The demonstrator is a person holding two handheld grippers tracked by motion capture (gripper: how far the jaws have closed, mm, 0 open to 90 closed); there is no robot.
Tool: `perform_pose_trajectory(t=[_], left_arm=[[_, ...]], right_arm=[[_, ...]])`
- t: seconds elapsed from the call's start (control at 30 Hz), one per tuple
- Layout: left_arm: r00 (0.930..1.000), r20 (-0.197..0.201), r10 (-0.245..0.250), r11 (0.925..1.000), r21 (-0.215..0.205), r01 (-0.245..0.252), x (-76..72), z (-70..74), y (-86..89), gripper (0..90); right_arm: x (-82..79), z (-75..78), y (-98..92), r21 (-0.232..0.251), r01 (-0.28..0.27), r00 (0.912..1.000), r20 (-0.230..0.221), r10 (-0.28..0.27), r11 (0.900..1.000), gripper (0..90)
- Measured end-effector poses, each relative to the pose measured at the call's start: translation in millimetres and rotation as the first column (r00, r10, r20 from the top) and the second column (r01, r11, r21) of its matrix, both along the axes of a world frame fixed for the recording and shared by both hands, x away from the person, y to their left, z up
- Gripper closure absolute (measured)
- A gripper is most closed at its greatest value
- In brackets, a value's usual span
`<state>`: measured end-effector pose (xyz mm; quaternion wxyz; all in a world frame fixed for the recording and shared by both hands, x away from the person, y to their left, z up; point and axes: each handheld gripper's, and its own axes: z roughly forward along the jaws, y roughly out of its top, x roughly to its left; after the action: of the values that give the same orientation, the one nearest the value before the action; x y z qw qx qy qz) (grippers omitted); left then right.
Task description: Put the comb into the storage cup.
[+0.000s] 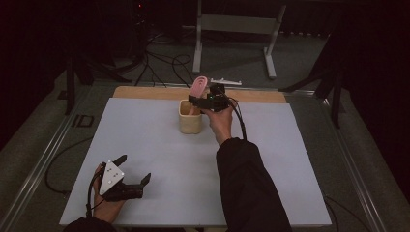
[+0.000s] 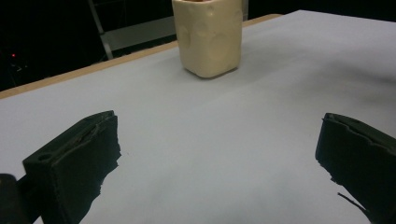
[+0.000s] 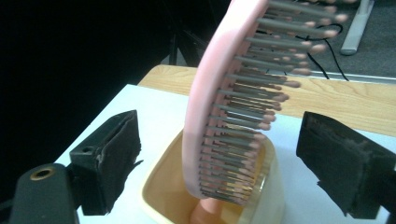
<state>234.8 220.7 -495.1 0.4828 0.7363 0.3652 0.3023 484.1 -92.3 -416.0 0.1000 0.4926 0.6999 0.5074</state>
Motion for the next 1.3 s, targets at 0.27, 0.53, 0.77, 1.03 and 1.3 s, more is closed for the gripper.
perform_pose_trajectory(t=[0.27, 0.53, 0.77, 1.03, 1.3], left_arm=[[1.0, 0.001, 0.001, 1.0, 0.001, -0.001, 0.2, -0.2, -0.1, 0.0], [1.0, -0.002, 0.001, 1.0, 0.005, -0.001, 0.4, -0.8, -0.9, 0.0], [1.0, -0.004, 0.004, 1.0, 0.005, -0.004, 0.6, -0.9, -0.4, 0.0], [1.0, -0.006, 0.005, 1.0, 0.007, -0.005, 1.0, -1.3, -1.0, 0.0], [1.0, -0.006, 0.007, 1.0, 0.007, -0.007, 1.3, -1.4, -1.5, 0.0]], right_arm=[[-2.6, 4.0, -6.5, -0.035, -0.01, 0.9998, 0.016, 0.01, 0.999, 9.9], [-6.6, 4.8, -13.3, -0.076, -0.038, 0.9988, 0.028, 0.04, 0.996, 9.8], [-11.3, 5.3, -20.8, -0.107, -0.043, 0.9978, 0.046, 0.048, 0.993, 9.8], [-17.6, 4.0, -35.2, -0.142, -0.045, 0.9969, 0.057, 0.054, 0.989, 9.8], [-26.7, -0.3, -52.2, -0.177, -0.037, 0.998, 0.044, 0.045, 0.984, 9.9]])
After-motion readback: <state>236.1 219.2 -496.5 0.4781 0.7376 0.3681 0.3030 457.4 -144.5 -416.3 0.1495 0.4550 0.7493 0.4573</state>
